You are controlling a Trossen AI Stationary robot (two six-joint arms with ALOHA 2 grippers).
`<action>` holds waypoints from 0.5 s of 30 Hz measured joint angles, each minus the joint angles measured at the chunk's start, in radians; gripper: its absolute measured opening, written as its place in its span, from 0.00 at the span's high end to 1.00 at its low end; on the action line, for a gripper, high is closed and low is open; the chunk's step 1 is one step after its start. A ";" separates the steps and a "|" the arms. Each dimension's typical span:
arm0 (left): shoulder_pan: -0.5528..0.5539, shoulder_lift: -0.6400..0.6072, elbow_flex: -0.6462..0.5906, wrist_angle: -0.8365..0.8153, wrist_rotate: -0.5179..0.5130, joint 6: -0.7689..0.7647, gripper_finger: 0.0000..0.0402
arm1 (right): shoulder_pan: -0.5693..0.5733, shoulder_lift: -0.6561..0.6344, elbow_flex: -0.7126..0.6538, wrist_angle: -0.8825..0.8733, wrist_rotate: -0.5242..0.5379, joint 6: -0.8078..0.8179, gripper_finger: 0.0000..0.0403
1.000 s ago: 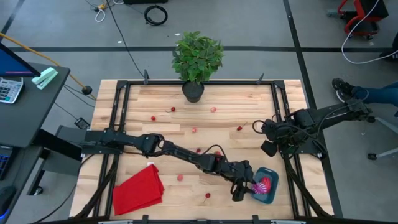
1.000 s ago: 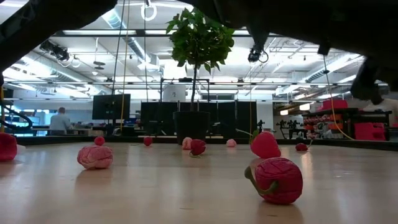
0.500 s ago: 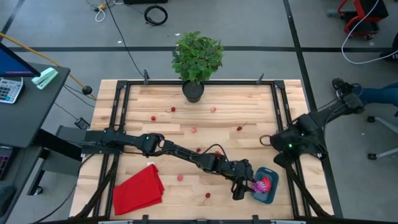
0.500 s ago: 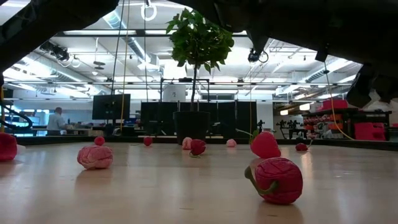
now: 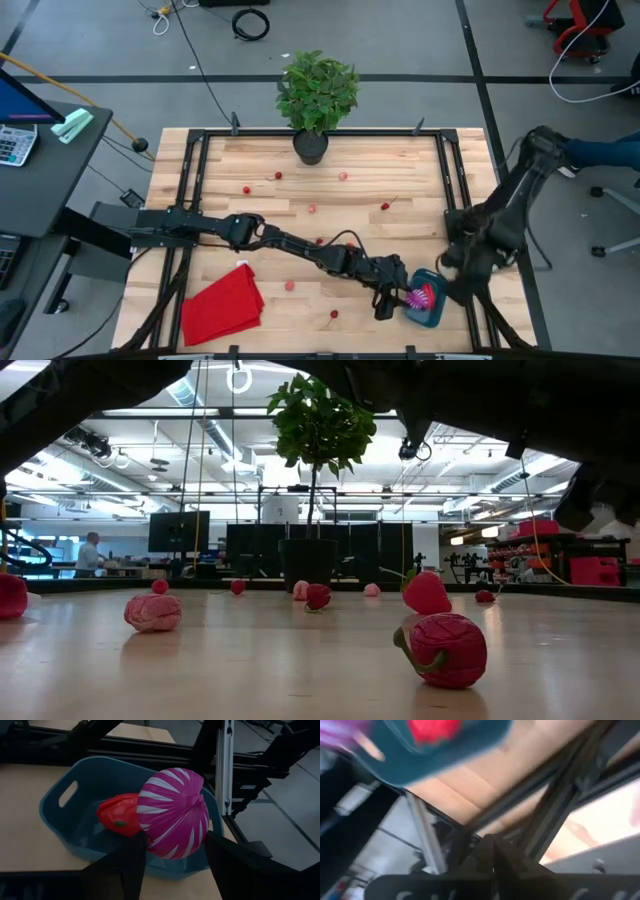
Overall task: Pick and placing Produce into tupperware
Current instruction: Put the onion into the bin
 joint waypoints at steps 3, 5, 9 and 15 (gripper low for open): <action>0.000 0.000 0.000 0.000 0.000 0.000 0.50 | 0.052 0.088 0.000 0.104 0.004 0.038 0.99; 0.000 0.000 0.000 0.000 0.000 0.000 0.51 | 0.064 0.147 0.000 0.163 0.010 0.057 0.99; -0.001 0.000 0.000 0.000 0.000 0.000 0.51 | 0.071 0.279 0.000 0.217 0.012 0.052 0.99; -0.002 -0.001 0.000 0.000 0.000 -0.007 0.50 | 0.061 0.407 0.000 0.320 0.074 0.038 0.99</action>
